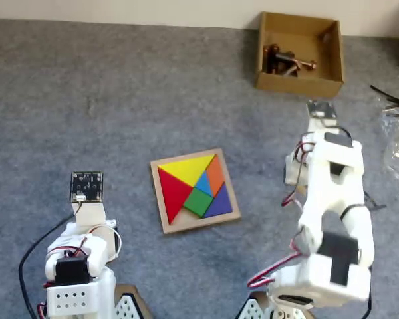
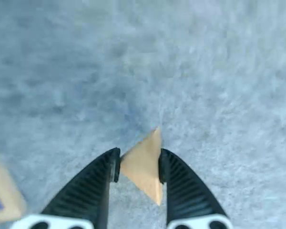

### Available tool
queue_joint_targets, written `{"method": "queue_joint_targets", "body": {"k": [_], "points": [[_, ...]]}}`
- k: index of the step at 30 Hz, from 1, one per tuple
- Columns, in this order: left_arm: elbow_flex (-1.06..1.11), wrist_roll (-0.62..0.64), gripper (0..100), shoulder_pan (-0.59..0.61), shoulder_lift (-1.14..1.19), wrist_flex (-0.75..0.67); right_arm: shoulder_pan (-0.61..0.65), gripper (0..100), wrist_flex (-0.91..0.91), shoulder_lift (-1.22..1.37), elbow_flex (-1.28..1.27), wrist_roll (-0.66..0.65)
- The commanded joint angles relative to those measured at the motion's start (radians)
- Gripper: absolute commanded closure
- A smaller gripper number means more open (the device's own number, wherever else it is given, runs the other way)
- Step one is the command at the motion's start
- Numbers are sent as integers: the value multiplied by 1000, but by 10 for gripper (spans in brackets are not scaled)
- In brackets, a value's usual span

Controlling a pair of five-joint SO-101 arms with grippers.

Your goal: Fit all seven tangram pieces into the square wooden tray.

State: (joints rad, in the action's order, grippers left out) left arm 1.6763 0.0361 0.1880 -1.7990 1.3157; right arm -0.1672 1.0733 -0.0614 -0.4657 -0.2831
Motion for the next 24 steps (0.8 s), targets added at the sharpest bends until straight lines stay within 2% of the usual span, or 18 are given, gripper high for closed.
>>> {"method": "queue_joint_targets", "body": {"k": [1,6,16,24], "points": [[21,2,995,8,7,8,58,994,56,-137,-16,-80],[21,2,995,8,7,8,97,994,170,-163,-22,-129],[21,2,995,8,7,8,236,994,252,-166,-21,-181],[21,2,995,8,7,8,475,994,254,-170,-21,-192]]}}
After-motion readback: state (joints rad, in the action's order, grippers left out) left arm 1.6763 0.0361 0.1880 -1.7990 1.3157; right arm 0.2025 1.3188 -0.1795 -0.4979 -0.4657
